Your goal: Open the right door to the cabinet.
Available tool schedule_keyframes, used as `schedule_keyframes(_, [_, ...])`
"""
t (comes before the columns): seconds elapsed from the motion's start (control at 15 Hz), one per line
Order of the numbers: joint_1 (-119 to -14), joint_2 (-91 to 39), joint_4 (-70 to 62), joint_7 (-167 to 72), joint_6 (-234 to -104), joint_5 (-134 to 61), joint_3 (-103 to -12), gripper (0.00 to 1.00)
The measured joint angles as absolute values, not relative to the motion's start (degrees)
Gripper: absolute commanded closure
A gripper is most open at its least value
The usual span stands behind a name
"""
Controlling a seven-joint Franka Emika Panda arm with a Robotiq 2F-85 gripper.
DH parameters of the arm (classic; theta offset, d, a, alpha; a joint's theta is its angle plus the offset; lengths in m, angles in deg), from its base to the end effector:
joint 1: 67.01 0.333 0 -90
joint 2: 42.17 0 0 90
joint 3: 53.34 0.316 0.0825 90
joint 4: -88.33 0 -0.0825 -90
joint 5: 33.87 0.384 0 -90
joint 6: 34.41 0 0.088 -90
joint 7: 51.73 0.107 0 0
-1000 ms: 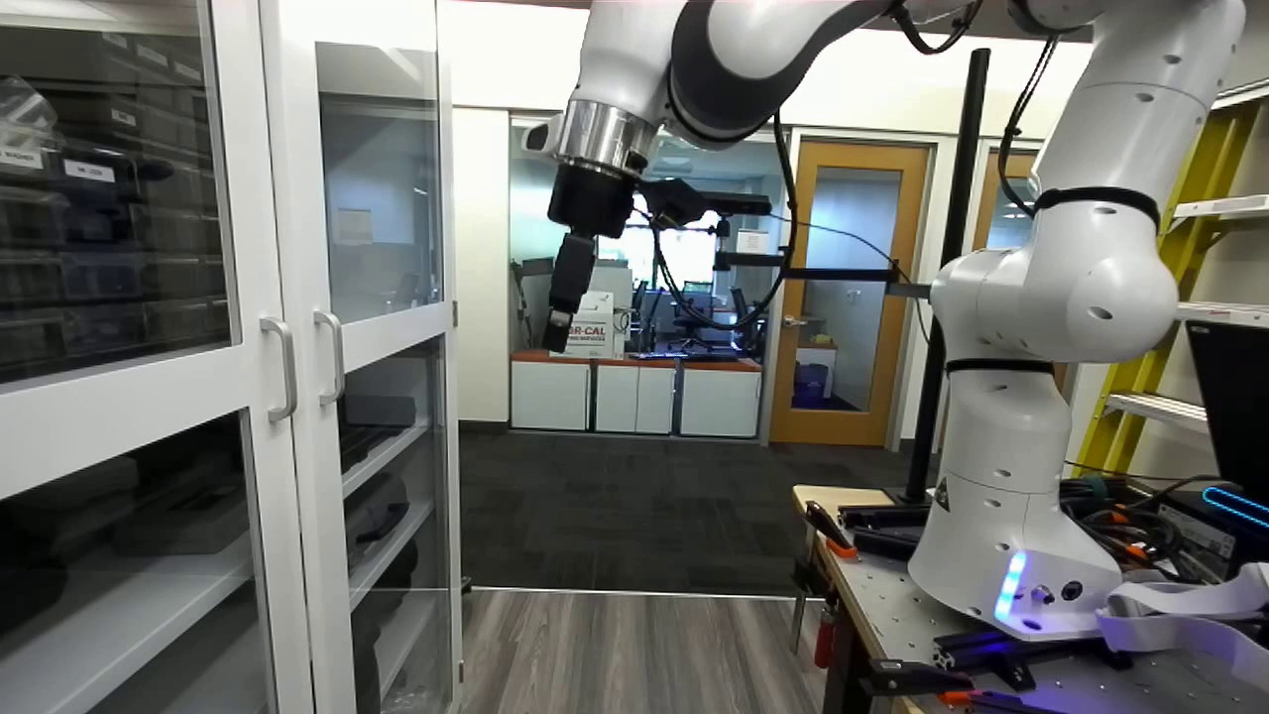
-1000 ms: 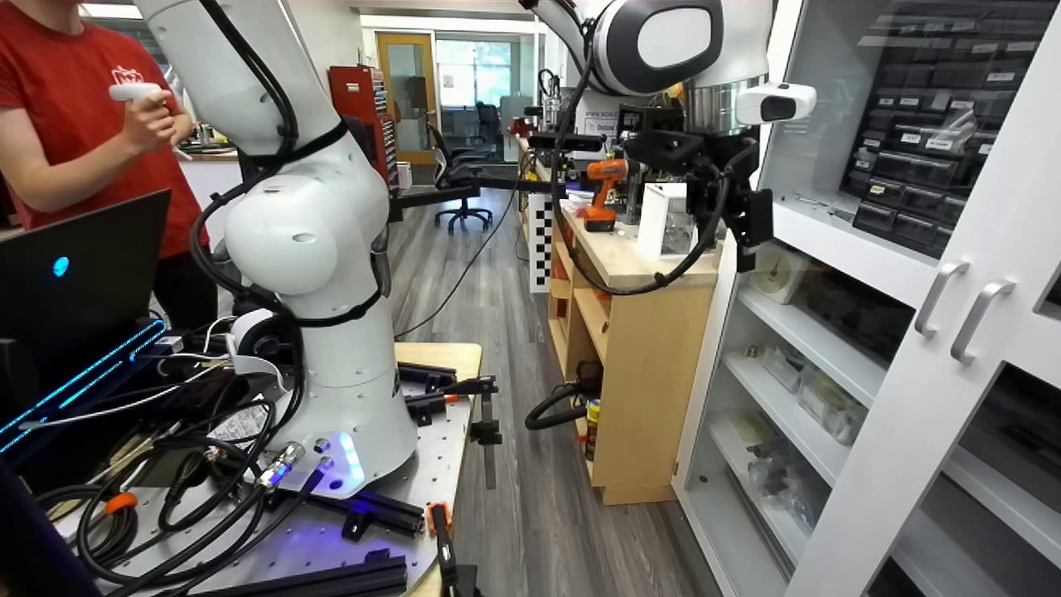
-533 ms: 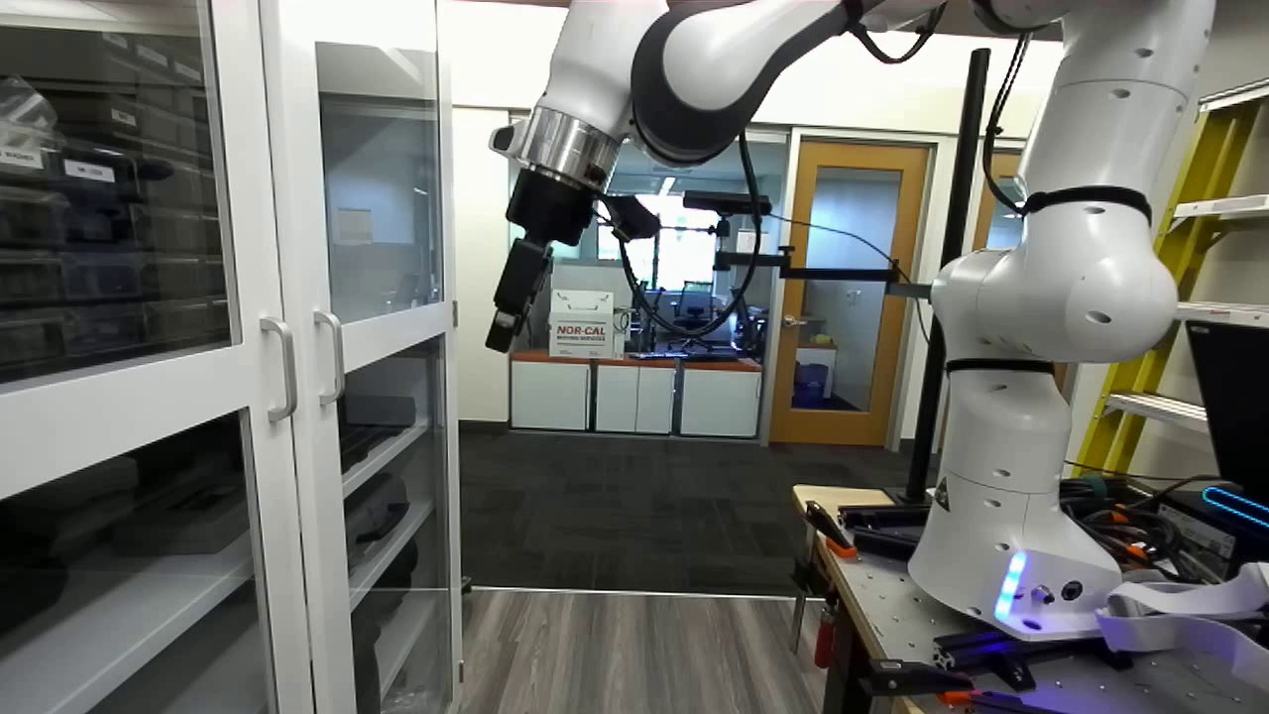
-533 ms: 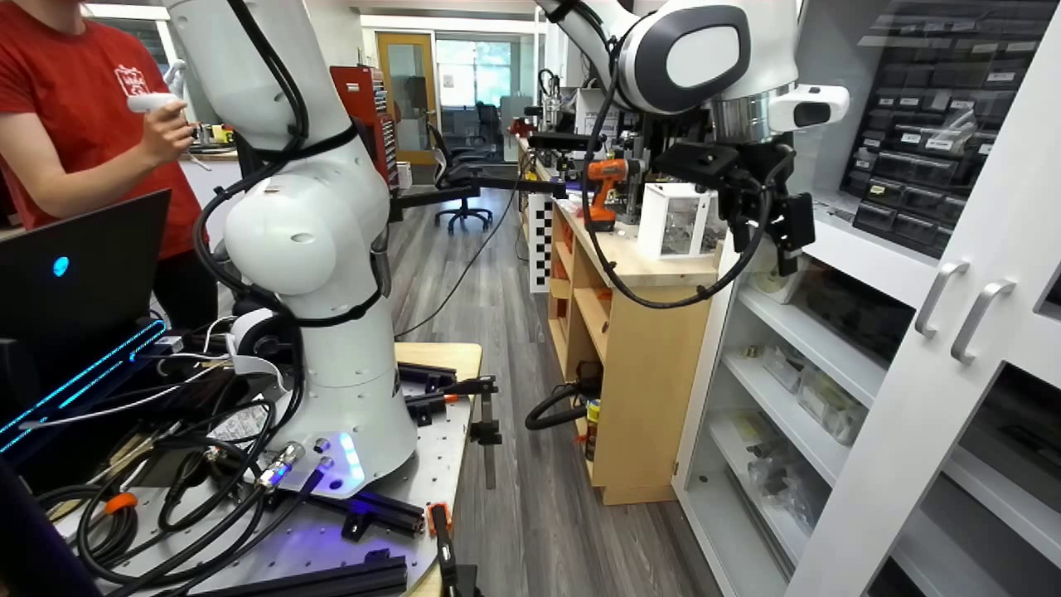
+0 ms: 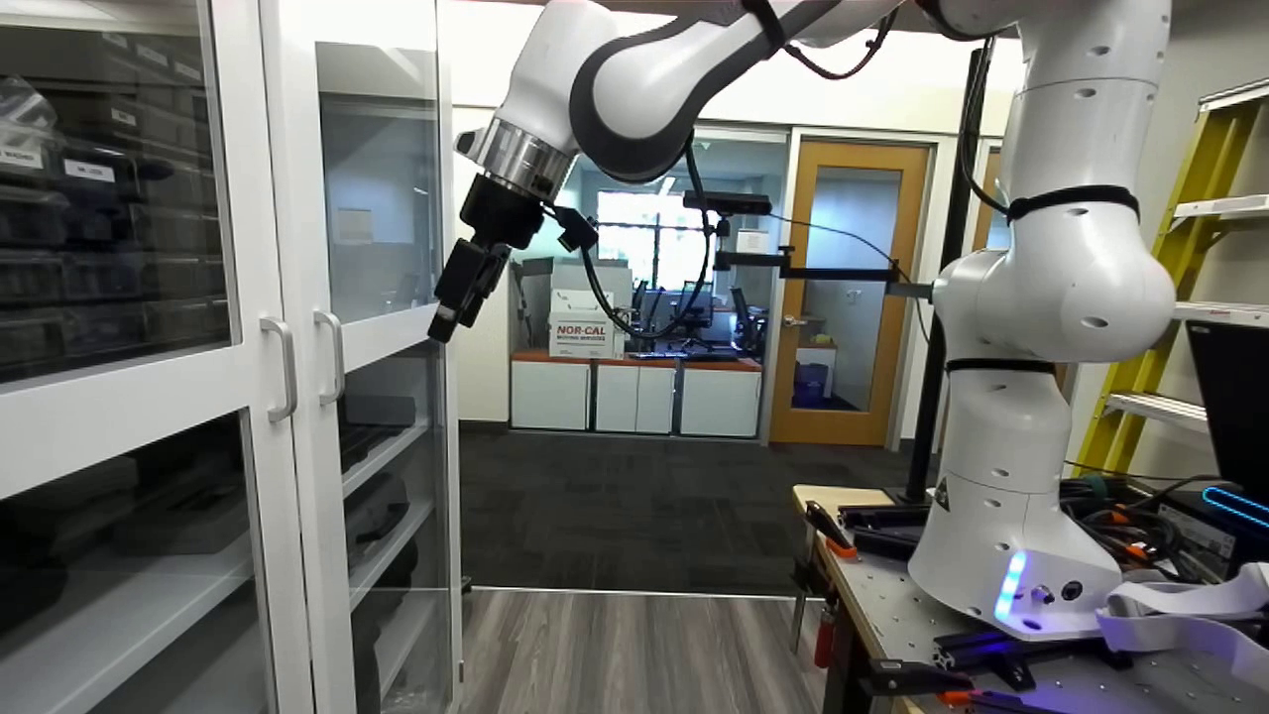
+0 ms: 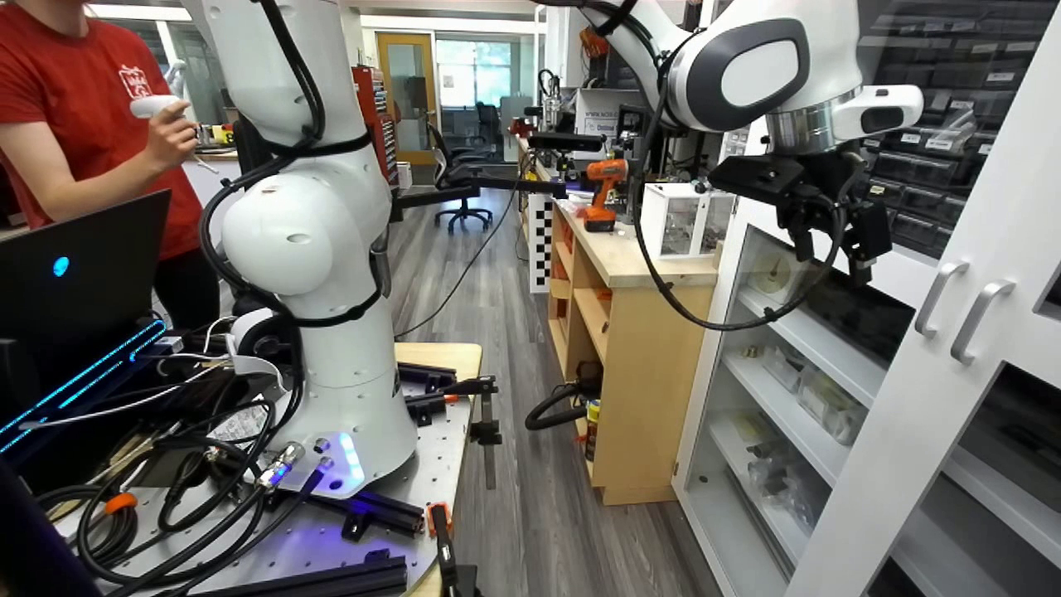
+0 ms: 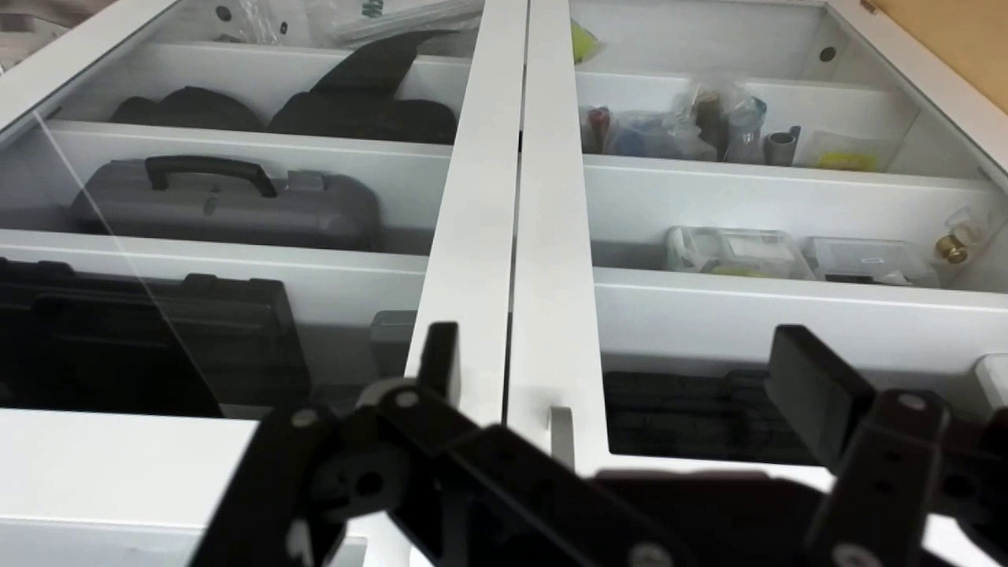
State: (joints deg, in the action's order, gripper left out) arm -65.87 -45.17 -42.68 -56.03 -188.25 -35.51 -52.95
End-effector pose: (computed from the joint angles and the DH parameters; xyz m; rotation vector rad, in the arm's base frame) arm 0.5448 0.0155 0.4234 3.0280 0.1889 0.6947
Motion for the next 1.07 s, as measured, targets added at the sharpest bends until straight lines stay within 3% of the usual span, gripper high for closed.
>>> schedule_keyframes(1.07, [-66.1,-41.7,-40.3,-56.2,-189.9,-35.6,-52.9,0.00])
